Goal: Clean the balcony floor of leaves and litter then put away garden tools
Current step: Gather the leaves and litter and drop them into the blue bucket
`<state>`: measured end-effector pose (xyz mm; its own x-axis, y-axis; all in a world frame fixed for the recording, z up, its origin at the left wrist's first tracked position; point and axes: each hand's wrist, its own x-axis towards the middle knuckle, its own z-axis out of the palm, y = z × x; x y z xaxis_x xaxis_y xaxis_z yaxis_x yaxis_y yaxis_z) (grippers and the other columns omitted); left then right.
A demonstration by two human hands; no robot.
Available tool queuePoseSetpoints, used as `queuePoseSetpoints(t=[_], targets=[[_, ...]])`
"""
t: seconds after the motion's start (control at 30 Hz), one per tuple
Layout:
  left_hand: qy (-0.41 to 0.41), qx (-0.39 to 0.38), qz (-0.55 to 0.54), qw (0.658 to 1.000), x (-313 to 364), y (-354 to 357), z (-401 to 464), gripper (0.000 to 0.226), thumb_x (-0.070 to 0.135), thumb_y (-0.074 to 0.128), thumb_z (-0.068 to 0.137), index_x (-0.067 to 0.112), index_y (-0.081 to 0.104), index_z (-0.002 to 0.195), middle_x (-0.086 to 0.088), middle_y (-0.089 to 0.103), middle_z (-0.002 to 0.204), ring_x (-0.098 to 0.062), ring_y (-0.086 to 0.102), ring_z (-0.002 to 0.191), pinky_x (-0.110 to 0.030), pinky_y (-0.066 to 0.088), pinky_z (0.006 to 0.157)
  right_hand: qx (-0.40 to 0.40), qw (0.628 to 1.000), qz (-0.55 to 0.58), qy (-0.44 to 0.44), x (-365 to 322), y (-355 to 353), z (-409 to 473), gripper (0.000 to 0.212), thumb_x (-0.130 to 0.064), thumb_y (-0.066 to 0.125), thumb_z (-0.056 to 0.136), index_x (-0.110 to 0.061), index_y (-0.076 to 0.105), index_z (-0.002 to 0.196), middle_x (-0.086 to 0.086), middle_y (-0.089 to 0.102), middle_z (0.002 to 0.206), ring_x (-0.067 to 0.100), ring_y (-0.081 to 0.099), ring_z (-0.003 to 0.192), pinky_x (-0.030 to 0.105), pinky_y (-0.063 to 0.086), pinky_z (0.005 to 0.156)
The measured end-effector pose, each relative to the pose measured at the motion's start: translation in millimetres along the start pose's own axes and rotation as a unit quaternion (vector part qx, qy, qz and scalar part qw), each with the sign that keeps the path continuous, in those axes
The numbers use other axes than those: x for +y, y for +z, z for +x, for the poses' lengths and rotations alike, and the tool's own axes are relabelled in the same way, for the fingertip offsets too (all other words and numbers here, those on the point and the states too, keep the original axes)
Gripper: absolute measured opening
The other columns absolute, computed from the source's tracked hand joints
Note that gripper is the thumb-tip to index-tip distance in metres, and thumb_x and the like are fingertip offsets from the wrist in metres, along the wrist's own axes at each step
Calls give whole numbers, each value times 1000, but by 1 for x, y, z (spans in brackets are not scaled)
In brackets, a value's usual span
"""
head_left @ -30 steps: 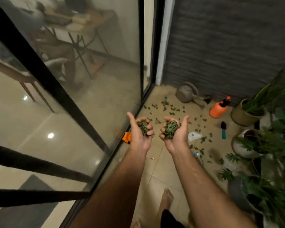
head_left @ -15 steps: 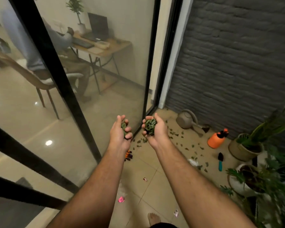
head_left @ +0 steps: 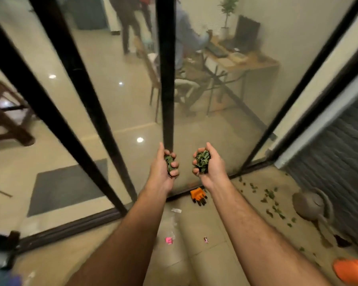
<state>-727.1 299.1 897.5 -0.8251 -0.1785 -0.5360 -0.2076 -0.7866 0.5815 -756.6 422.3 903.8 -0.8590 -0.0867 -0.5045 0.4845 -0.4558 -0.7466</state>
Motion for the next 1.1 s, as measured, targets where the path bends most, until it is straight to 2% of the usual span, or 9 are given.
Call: queuePoseSetpoints(t=[0.2, 0.37, 0.67, 0.8, 1.1], targets=[[89, 126, -38, 987, 54, -87, -38, 32, 47, 56, 97, 22, 49, 78, 4, 53, 67, -7, 38, 46, -18, 21, 32, -124, 987, -74, 75, 66, 80, -12, 30, -37, 50, 100, -17, 54, 79, 5, 56, 65, 16, 50, 49, 22, 30, 37], [144, 160, -97, 972, 106, -158, -78, 32, 44, 54, 99, 21, 47, 77, 4, 51, 66, -6, 37, 43, -18, 21, 30, -214, 962, -134, 101, 121, 151, -46, 28, -36, 50, 100, -17, 54, 81, 5, 58, 69, 15, 51, 53, 24, 31, 40], [226, 248, -136, 932, 197, -311, -182, 31, 42, 54, 100, 21, 46, 78, 4, 52, 66, -8, 37, 45, -17, 19, 32, -286, 931, -177, 145, 249, 281, -143, 26, -29, 50, 100, -16, 51, 77, 6, 56, 67, 16, 49, 48, 21, 26, 38], [256, 278, -148, 914, 231, -375, -229, 31, 41, 53, 100, 23, 45, 76, 5, 52, 65, -7, 36, 44, -17, 18, 33, -327, 913, -181, 166, 305, 332, -190, 27, -28, 51, 100, -15, 53, 77, 7, 58, 67, 16, 50, 48, 23, 26, 42], [272, 346, -232, 868, 254, -492, -278, 32, 44, 53, 99, 22, 45, 77, 5, 53, 64, -5, 39, 43, -17, 22, 31, -382, 861, -253, 221, 401, 405, -251, 28, -27, 50, 100, -15, 50, 74, 6, 56, 65, 16, 48, 47, 20, 27, 35]])
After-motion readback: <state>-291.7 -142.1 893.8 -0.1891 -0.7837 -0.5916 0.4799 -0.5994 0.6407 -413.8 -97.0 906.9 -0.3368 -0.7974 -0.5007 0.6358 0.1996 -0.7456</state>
